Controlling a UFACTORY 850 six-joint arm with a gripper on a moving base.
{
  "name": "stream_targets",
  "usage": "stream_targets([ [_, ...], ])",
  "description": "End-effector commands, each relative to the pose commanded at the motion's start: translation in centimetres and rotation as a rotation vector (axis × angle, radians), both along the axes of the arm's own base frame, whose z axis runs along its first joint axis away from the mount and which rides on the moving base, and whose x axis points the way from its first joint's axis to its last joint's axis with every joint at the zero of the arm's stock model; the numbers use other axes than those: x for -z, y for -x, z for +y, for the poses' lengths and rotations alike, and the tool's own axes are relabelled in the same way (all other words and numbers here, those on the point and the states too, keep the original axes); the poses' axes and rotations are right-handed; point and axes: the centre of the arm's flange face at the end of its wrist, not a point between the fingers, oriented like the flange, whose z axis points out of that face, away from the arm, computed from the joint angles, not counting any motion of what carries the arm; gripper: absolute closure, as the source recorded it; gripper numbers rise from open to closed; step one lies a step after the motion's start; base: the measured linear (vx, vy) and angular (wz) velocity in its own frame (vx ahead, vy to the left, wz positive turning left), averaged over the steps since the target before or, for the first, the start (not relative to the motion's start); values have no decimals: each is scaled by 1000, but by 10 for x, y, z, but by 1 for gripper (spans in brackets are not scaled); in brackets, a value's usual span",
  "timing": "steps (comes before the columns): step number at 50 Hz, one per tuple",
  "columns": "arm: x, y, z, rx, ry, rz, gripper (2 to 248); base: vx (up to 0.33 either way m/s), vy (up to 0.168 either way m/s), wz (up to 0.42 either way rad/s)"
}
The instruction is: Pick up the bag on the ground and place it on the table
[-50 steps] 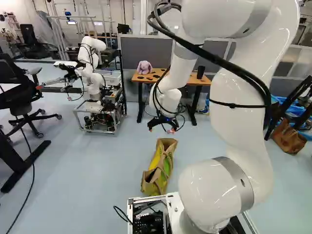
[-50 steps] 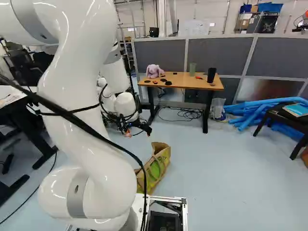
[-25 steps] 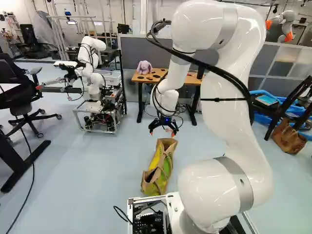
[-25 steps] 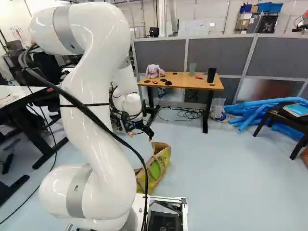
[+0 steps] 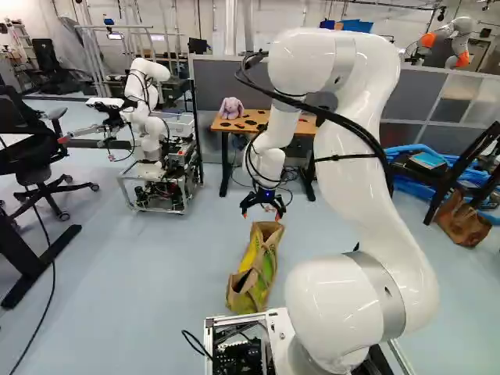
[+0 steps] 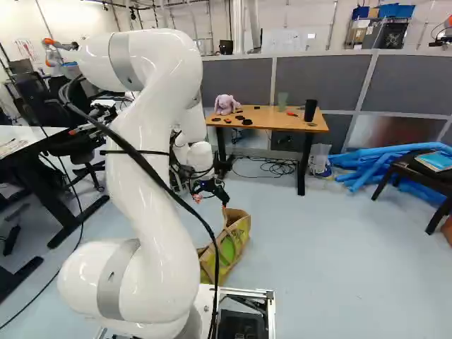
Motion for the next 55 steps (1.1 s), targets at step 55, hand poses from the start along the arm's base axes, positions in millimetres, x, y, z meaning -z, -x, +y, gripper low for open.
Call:
stream_targets([
  [55, 84, -20, 1, 379, -8, 104, 3, 0, 0, 0],
])
